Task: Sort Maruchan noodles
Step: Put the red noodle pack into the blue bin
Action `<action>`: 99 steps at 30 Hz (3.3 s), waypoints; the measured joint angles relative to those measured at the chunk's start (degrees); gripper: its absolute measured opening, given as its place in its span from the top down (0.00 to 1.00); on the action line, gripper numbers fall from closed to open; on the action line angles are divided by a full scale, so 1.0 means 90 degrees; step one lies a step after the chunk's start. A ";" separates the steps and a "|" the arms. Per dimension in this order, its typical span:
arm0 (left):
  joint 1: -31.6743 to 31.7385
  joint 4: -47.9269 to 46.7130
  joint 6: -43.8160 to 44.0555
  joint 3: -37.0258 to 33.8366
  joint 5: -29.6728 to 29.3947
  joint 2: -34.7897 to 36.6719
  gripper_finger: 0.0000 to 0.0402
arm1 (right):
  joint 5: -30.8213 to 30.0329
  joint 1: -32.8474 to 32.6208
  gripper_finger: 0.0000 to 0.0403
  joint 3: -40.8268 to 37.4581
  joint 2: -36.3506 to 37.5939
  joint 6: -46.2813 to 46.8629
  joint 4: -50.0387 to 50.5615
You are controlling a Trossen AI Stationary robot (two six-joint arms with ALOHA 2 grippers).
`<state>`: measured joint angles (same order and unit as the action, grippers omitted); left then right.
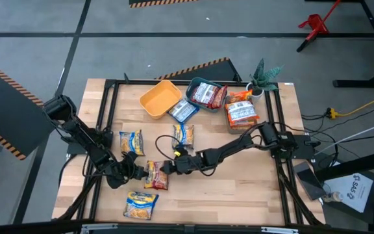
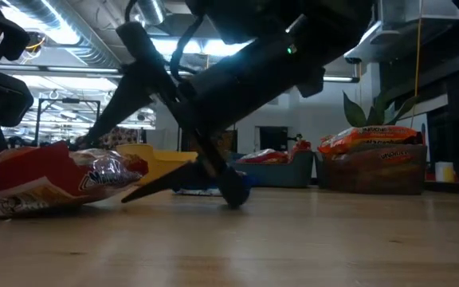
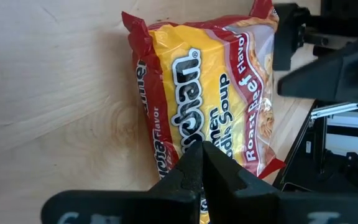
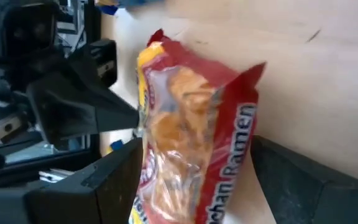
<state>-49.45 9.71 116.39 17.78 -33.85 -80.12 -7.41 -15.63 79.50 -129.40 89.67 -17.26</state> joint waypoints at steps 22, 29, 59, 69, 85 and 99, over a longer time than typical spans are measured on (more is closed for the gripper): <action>0.0694 0.0510 -0.0861 -0.0030 0.0395 -0.0027 1.00 | 0.0058 0.0074 0.44 0.0476 -0.0132 -0.0519 0.0639; 0.0884 0.0747 -0.1210 -0.0041 0.0556 -0.0020 1.00 | 0.0091 0.0074 0.71 0.0474 -0.0094 -0.0619 0.0588; 0.0857 0.0817 -0.2925 -0.0039 -0.1180 0.3668 1.00 | 0.0544 0.2432 0.79 0.0476 0.2192 -0.2978 0.2806; 0.0856 0.0822 -0.3012 -0.0034 -0.1509 0.3740 1.00 | 0.0019 0.4373 0.79 0.0475 0.3407 -0.4354 0.4906; 0.1081 0.0824 -0.2975 -0.0029 -0.2124 0.3742 1.00 | 0.1367 0.5882 0.78 -0.0843 0.3349 -0.4386 0.3912; 0.1463 0.0822 -0.3170 -0.0029 -0.2117 0.3742 1.00 | 0.0829 0.5873 0.47 -0.1100 0.3348 -0.4982 0.4292</action>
<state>-36.28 17.11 87.85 17.52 -52.90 -46.44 0.06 37.22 69.60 -99.26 44.84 21.37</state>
